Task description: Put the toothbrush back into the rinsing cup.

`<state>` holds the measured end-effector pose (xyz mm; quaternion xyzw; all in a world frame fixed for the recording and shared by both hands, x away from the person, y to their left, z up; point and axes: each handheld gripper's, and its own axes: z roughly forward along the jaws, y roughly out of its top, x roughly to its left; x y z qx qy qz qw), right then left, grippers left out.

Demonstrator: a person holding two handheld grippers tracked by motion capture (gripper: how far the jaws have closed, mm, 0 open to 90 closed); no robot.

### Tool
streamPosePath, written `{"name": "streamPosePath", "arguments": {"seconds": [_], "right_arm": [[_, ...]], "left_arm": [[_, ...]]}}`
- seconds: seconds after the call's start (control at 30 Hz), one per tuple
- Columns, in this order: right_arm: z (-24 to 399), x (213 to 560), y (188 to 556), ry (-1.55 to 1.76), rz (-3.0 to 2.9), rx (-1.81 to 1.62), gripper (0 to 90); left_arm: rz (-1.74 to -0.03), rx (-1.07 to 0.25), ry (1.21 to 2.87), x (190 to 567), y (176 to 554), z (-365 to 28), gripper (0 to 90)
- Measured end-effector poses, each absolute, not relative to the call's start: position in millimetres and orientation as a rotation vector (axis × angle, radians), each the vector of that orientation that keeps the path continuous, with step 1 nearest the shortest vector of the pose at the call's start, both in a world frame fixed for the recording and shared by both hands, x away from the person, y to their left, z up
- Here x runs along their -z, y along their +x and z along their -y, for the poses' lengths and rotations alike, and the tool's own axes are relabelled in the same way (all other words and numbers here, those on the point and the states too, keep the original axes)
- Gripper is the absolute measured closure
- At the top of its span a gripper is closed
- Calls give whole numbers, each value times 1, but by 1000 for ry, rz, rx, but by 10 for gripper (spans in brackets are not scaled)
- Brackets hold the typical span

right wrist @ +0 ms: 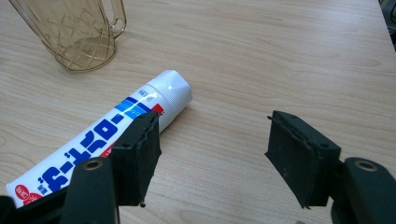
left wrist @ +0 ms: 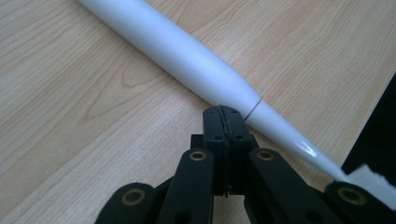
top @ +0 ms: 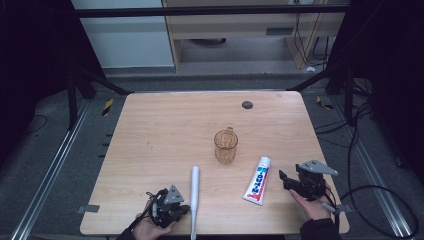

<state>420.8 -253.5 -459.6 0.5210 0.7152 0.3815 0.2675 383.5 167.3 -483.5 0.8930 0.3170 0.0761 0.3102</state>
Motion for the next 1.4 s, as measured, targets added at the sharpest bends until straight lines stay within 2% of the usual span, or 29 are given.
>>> {"name": "streamPosePath", "arguments": {"seconds": [0.5,1.4], "right_arm": [[255,461,422,1417,-1929,-1024,342],[256,462,423,1416,-1931,-1020,344]], "left_arm": [[-790,-204,2377,487,387,-145,897],[-748,-220,2323,480,395,-131,896]]}}
